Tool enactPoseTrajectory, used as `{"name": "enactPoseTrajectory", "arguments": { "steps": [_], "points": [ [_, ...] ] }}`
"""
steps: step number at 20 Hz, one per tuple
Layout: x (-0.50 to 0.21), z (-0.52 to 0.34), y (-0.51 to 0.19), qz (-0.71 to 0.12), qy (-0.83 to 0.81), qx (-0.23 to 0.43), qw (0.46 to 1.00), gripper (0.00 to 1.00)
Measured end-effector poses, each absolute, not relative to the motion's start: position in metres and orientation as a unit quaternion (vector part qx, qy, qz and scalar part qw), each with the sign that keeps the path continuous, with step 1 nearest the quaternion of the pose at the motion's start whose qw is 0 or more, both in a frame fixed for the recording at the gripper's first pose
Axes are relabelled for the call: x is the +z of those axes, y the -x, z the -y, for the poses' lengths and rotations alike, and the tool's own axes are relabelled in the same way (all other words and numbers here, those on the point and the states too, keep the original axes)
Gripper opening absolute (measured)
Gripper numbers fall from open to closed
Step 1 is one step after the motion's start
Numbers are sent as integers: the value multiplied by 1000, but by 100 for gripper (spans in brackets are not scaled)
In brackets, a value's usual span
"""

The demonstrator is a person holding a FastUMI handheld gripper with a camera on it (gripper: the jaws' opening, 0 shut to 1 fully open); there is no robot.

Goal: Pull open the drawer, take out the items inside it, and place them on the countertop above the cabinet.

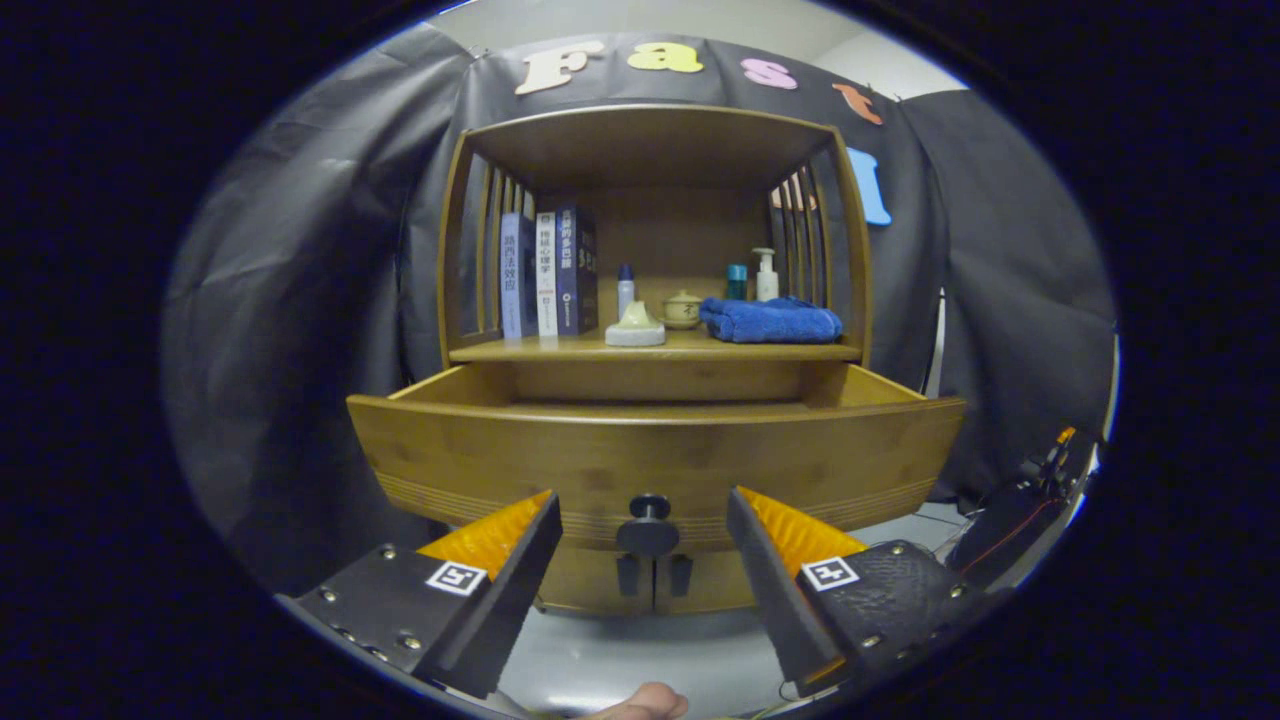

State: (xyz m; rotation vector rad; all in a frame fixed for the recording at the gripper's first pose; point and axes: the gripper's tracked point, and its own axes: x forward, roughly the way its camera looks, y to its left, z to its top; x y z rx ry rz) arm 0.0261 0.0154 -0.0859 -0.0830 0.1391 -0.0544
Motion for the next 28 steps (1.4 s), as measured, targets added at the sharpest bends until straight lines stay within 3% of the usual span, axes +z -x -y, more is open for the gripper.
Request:
{"name": "enactPoseTrajectory", "arguments": {
  "steps": [9, 28],
  "points": [
    [-107, -2, -68, -86, 80, -66, 991, 97],
    [-94, 2, -172, -98, 101, -54, 989, 97]
  ]
}}
